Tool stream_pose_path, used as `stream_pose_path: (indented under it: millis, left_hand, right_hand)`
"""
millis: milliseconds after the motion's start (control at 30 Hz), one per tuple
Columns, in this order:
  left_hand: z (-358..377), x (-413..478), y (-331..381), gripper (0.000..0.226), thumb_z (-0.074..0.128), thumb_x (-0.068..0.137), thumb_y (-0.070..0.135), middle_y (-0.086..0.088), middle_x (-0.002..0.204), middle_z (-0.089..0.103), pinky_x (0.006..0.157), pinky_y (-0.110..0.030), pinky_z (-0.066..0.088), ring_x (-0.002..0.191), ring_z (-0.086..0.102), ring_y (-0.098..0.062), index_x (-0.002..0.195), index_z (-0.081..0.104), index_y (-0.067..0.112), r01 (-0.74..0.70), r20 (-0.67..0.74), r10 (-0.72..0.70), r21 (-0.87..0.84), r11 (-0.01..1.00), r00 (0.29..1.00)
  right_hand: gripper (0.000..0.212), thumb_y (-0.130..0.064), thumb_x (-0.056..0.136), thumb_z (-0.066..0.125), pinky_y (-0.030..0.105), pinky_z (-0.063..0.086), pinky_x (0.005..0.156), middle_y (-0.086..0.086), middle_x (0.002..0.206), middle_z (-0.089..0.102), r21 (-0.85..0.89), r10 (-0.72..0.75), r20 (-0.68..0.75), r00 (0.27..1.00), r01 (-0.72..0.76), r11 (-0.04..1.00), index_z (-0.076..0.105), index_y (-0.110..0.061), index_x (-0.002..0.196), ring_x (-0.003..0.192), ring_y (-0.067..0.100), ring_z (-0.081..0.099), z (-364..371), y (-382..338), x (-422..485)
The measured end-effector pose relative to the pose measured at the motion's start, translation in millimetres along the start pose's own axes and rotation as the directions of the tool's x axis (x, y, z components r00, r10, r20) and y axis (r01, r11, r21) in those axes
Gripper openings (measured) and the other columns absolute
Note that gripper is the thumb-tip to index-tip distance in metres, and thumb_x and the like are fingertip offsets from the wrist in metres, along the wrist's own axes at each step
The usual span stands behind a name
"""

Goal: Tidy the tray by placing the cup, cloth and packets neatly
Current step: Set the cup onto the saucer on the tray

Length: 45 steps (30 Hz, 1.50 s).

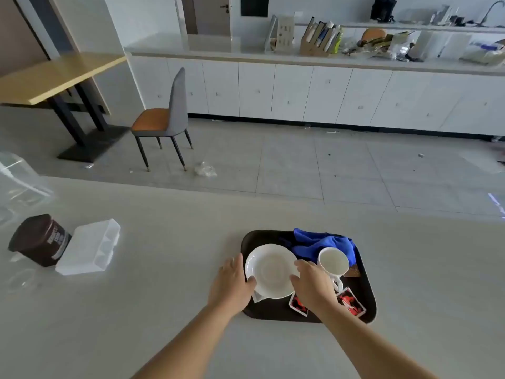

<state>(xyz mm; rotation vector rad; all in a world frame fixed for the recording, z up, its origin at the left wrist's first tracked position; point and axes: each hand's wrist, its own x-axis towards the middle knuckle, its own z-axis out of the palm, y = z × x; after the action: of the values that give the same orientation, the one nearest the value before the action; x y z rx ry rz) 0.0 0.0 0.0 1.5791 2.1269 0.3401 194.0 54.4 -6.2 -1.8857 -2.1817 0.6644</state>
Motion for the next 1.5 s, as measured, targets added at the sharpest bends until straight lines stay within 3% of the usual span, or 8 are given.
stream_pose_path:
  millis: [400, 533, 667, 833, 1000, 1100, 1233, 1500]
  left_hand:
    - [25, 12, 10, 0.035, 0.05, 0.086, 0.015, -0.01, 0.111, 0.067, 0.073, -0.028, 0.039, 0.101, 0.06, -0.03, 0.119, 0.057, 0.006, 0.177, -0.031, -0.191, -0.26, 0.949, 0.981]
    - [22, 11, 12, 0.012, 0.047, 0.079, 0.009, 0.007, 0.064, 0.049, 0.053, -0.027, 0.033, 0.073, 0.051, -0.029, 0.079, 0.049, 0.021, 0.132, -0.013, -0.142, -0.3, 0.945, 0.99]
    - [17, 15, 17, 0.025, 0.045, 0.077, 0.006, 0.007, 0.06, 0.044, 0.048, -0.028, 0.026, 0.057, 0.038, -0.014, 0.064, 0.036, 0.025, 0.153, -0.005, -0.165, -0.347, 0.925, 0.986]
    - [14, 18, 21, 0.024, 0.046, 0.078, 0.007, 0.005, 0.06, 0.042, 0.049, -0.03, 0.027, 0.059, 0.037, -0.019, 0.066, 0.035, 0.025, 0.16, 0.02, -0.166, -0.386, 0.909, 0.986]
    - [13, 18, 25, 0.023, 0.049, 0.079, 0.008, -0.01, 0.074, 0.051, 0.048, -0.026, 0.026, 0.061, 0.04, -0.022, 0.067, 0.038, 0.024, 0.171, 0.012, -0.182, -0.414, 0.894, 0.983]
    - [11, 21, 24, 0.016, 0.05, 0.08, 0.01, -0.014, 0.087, 0.062, 0.059, -0.032, 0.038, 0.082, 0.055, -0.033, 0.093, 0.059, 0.013, 0.189, 0.009, -0.207, -0.449, 0.873, 0.978]
    - [4, 31, 22, 0.011, 0.05, 0.079, 0.011, -0.016, 0.093, 0.066, 0.066, -0.038, 0.044, 0.09, 0.058, -0.037, 0.087, 0.057, 0.013, 0.203, 0.006, -0.228, -0.477, 0.855, 0.974]
    - [2, 52, 18, 0.053, 0.05, 0.083, 0.009, -0.01, 0.132, 0.061, 0.1, -0.041, 0.046, 0.121, 0.054, -0.029, 0.136, 0.053, 0.017, 0.246, 0.045, -0.259, -0.505, 0.828, 0.965]
  right_hand:
    - [0.014, -0.02, 0.096, 0.051, 0.027, 0.047, 0.066, 0.0, 0.097, 0.063, 0.003, 0.098, 0.105, 0.99, -0.099, 0.995, 0.058, -0.016, 0.108, 0.078, 0.014, 0.056, 22, 19, 4]
    - [0.023, -0.02, 0.097, 0.051, 0.025, 0.044, 0.068, 0.001, 0.106, 0.062, 0.051, 0.098, 0.109, 0.989, -0.104, 0.993, 0.057, -0.016, 0.118, 0.082, 0.013, 0.055, 26, 19, 9]
    - [0.022, -0.015, 0.094, 0.053, 0.031, 0.051, 0.076, 0.004, 0.11, 0.062, 0.052, 0.088, 0.079, 0.993, -0.093, 0.994, 0.058, -0.014, 0.116, 0.091, 0.018, 0.059, 25, 15, 12]
    - [0.019, -0.01, 0.09, 0.057, 0.033, 0.055, 0.079, 0.003, 0.107, 0.064, 0.034, 0.082, 0.055, 0.995, -0.084, 0.996, 0.058, -0.014, 0.108, 0.091, 0.019, 0.06, 25, 11, 16]
    - [0.037, -0.014, 0.092, 0.056, 0.033, 0.051, 0.087, 0.006, 0.121, 0.058, -0.017, 0.021, 0.08, 0.997, -0.02, 1.0, 0.049, -0.011, 0.128, 0.104, 0.023, 0.057, 27, 8, 15]
    - [0.031, -0.014, 0.093, 0.052, 0.035, 0.052, 0.086, 0.005, 0.121, 0.059, 0.036, 0.025, 0.069, 0.997, -0.027, 0.999, 0.051, -0.012, 0.124, 0.105, 0.023, 0.057, 29, 4, 19]
    - [0.04, -0.012, 0.095, 0.051, 0.036, 0.046, 0.095, 0.008, 0.131, 0.058, 0.122, 0.054, 0.025, 0.998, -0.057, 0.991, 0.048, -0.011, 0.135, 0.12, 0.028, 0.052, 27, -4, 29]
    - [0.038, -0.01, 0.093, 0.052, 0.04, 0.051, 0.094, 0.006, 0.125, 0.059, 0.178, 0.051, 0.005, 0.999, -0.051, 0.983, 0.05, -0.011, 0.131, 0.112, 0.025, 0.054, 29, -17, 45]
